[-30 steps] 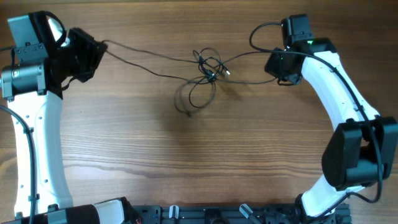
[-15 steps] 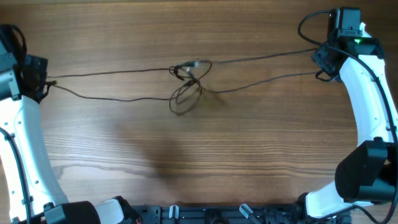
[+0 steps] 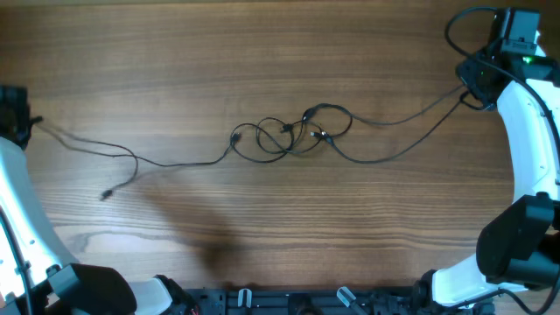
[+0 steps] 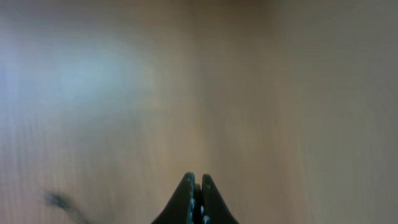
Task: Untangle cables
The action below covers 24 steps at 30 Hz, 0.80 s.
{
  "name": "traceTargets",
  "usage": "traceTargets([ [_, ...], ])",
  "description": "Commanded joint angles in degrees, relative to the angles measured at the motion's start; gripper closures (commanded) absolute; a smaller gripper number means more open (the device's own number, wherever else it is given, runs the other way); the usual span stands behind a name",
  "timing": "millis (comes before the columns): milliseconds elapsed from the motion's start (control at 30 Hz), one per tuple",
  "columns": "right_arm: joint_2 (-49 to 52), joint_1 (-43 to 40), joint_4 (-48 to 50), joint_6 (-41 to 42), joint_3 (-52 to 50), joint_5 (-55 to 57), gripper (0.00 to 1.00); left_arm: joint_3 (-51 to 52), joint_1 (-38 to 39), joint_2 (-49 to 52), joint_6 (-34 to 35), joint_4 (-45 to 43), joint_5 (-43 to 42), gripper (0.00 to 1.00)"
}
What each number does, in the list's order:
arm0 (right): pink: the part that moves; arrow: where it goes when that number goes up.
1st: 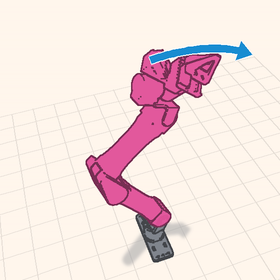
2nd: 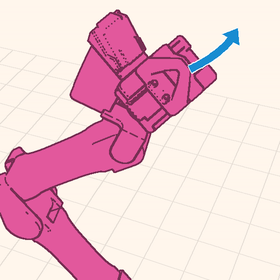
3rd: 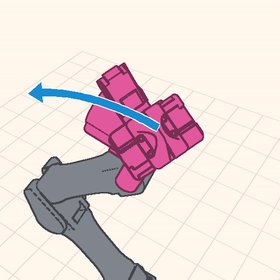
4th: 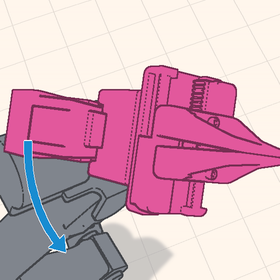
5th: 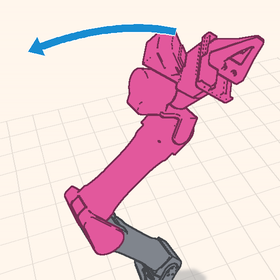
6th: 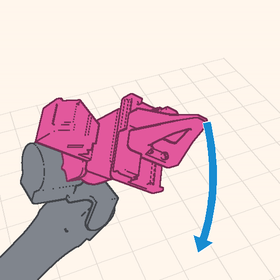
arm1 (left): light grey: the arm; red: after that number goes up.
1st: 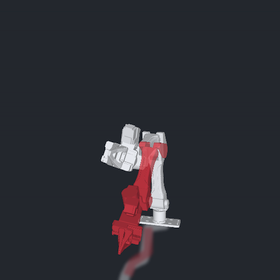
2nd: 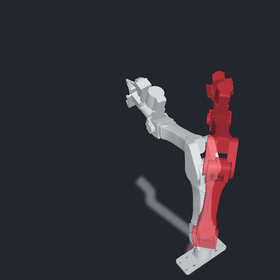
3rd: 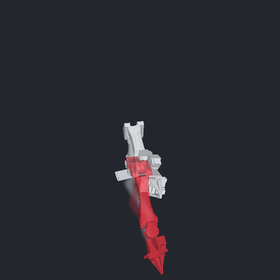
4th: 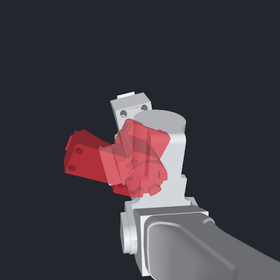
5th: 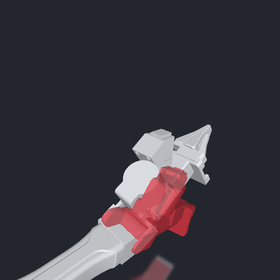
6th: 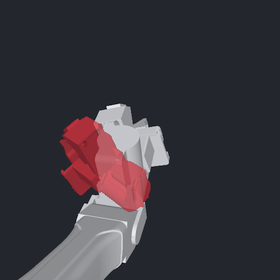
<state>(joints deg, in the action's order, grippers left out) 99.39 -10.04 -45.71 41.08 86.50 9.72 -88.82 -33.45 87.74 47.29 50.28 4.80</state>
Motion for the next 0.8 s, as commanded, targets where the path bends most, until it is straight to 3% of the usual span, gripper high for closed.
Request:
traceTargets([
  [0, -0.98, -0.09, 2.38, -6.64, 0.87, -19.02, 0.77, -0.44, 1.66, 0.39, -15.65, -10.64, -46.14, 0.96],
  [33, -0.98, -0.04, 2.25, -6.64, 0.83, -20.37, 0.74, -0.44, 2.69, 0.39, -15.58, -13.44, -51.36, 0.96],
  [133, -0.98, 0.81, 1.75, -8.26, 0.81, -20.98, 0.66, -0.44, 6.91, 0.39, -15.72, -16.70, -52.09, 0.96],
  [167, -0.98, 1.55, 1.75, -10.08, 0.81, -21.84, 0.54, -0.46, 8.90, 0.39, -17.46, -16.68, -49.57, 0.96],
  [200, -0.98, 2.25, 1.57, -11.23, 0.81, -21.90, 0.35, -0.44, 10.27, 0.39, -18.45, -16.41, -46.03, 0.96],
  [267, -0.98, 4.42, 1.07, -14.25, 0.79, -21.88, 0.06, -0.44, 13.79, 0.85, -18.56, -14.40, -30.97, 0.96],
  [300, -0.98, 5.51, 1.03, -15.15, 0.70, -21.84, 0.00, -0.44, 15.15, 1.33, -18.45, -13.49, -25.57, 0.96],
  [400, -0.76, 7.74, 1.20, -15.54, 0.28, -21.81, 0.00, -0.46, 16.68, 2.27, -18.38, -13.53, -24.79, 0.96],
  [500, -0.28, 8.94, 1.07, -15.56, 0.17, -21.81, 0.00, -0.46, 16.68, 0.87, -16.94, -19.58, -37.57, 0.96],
  [567, -0.20, 9.29, 1.09, -15.30, 0.17, -21.86, 0.00, -0.46, 16.68, -0.85, -6.71, -29.38, -44.96, 0.96],
  [633, -0.17, 9.35, 1.11, -13.55, 0.17, -21.84, 0.00, -0.46, 16.68, -1.36, 3.48, -40.39, -47.21, 0.96],
  [767, -0.17, 9.35, 1.09, -13.25, 0.15, -21.84, 0.00, -0.46, 16.94, -1.29, 18.58, -67.47, -42.45, 0.96],
])
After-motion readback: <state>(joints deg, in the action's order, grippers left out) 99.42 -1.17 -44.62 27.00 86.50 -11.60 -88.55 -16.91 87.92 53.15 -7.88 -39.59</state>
